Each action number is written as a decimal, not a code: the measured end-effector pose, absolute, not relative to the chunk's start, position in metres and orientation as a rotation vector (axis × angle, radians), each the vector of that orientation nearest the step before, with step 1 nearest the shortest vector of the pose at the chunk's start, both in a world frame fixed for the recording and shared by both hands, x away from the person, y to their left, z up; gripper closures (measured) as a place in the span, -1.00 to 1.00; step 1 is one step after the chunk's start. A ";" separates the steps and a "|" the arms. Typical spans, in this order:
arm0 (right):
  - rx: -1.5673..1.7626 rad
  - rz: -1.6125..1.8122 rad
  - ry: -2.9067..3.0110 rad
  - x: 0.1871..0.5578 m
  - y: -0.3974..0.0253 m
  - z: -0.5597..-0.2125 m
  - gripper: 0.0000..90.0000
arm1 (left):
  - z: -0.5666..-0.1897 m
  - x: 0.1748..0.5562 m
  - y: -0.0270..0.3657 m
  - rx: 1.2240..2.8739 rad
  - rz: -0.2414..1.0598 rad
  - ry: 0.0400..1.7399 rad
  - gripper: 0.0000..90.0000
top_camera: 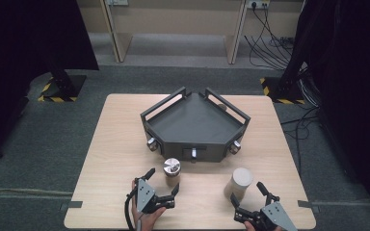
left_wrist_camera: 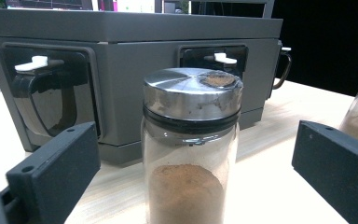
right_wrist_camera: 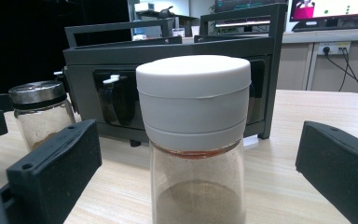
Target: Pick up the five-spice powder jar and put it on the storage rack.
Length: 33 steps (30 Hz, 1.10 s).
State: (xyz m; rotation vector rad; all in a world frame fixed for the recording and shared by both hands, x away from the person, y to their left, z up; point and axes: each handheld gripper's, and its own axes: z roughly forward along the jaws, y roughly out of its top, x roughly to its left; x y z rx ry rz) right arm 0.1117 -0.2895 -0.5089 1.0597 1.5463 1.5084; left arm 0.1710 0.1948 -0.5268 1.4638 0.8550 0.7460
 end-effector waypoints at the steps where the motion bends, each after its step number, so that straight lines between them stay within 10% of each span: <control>1: 1.058 1.509 1.548 0.112 -0.289 -0.509 -0.99 | -0.527 0.171 0.195 1.464 0.745 0.856 -0.99; 33: 1.056 1.512 1.552 0.112 -0.290 -0.509 -0.99 | -0.512 0.199 0.192 1.517 0.676 0.851 -1.00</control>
